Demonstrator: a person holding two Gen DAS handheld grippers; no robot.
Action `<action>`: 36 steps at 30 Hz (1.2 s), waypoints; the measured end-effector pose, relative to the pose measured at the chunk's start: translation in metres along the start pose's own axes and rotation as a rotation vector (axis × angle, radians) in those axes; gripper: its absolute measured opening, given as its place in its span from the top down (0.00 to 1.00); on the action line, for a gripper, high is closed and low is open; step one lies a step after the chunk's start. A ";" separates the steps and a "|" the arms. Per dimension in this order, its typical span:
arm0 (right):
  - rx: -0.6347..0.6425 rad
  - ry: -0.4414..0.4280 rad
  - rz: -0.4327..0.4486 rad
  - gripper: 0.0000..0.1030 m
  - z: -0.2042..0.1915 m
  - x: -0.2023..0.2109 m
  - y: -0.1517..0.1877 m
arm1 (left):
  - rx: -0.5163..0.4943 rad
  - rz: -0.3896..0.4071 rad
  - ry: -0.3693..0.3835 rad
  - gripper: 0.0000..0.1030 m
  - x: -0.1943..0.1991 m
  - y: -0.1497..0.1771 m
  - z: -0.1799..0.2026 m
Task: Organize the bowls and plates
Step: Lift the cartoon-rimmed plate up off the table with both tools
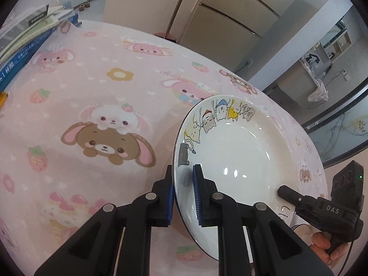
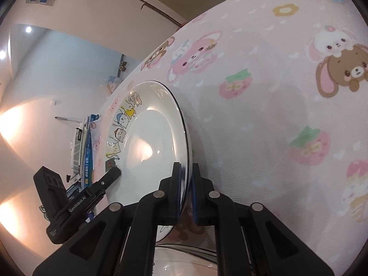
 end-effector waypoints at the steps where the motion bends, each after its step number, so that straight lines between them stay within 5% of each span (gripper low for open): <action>1: 0.017 0.012 0.007 0.92 -0.002 0.002 -0.001 | -0.012 0.008 0.001 0.86 0.003 -0.001 0.003; 26: 0.196 -0.066 0.247 0.88 -0.071 0.109 -0.026 | -0.054 0.291 0.097 0.88 0.148 -0.049 0.074; 36: 0.265 -0.186 0.396 0.88 -0.111 0.182 -0.026 | -0.107 0.450 0.149 0.87 0.242 -0.052 0.104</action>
Point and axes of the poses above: each gripper's, at about its wrist camera, not at the fingertips, and x roughly against the way its jaws point, z to its right, y to its underside, the point moved 7 cm from there along -x, roughly the way its jaws point, and after that the axes turned 14 degrees about z, right-handed, at the moved point
